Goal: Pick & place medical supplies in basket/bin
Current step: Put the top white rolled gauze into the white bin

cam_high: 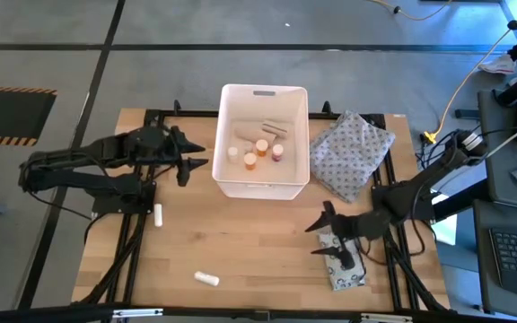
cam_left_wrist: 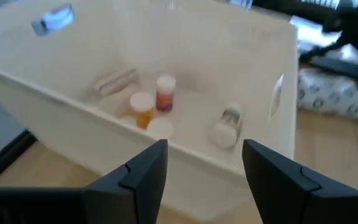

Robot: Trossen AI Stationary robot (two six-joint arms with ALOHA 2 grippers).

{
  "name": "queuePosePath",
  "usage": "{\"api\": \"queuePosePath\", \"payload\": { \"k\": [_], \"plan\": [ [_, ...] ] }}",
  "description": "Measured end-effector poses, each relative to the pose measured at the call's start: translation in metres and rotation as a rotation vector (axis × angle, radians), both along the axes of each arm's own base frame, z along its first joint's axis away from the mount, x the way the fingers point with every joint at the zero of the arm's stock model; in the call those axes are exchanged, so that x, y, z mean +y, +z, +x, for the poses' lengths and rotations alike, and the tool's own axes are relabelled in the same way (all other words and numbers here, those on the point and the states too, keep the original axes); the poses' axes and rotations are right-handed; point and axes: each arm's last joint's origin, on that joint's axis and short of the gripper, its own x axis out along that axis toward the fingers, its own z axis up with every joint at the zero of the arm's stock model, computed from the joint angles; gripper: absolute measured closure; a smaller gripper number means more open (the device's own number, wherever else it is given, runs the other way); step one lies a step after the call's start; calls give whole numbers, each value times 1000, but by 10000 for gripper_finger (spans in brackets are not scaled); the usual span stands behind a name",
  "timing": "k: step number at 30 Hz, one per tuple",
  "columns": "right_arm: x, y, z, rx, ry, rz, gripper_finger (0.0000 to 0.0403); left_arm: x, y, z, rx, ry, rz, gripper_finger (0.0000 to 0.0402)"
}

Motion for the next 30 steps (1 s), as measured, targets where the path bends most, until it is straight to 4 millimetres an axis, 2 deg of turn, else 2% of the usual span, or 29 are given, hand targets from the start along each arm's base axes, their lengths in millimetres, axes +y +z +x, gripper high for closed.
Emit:
{"api": "queuePosePath", "payload": {
  "k": [2, 5, 9, 14, 17, 23, 30],
  "plan": [
    [-5, -5, -7, -22, 1, 14, 100, 0, 3, 2, 80, 14, -2, 201],
    [-13, -8, -13, -42, -9, 27, 100, 0, 6, 4, 261, 126, -42, 201],
    [-17, -9, -17, -57, -8, 3, 100, -3, 7, 4, 495, 323, -200, 201],
    [-17, -9, -17, -64, 9, -40, 100, -9, -17, 0, 770, 629, -432, 201],
    [-17, -10, -17, -60, 9, -43, 100, -14, -35, 0, 913, 740, -499, 201],
    [-17, -10, -18, -57, 10, -48, 100, -27, -64, 10, 1039, 787, -607, 201],
    [-18, -11, -18, -54, 12, -54, 100, -41, -89, 16, 1182, 817, -580, 201]
  ]
}}
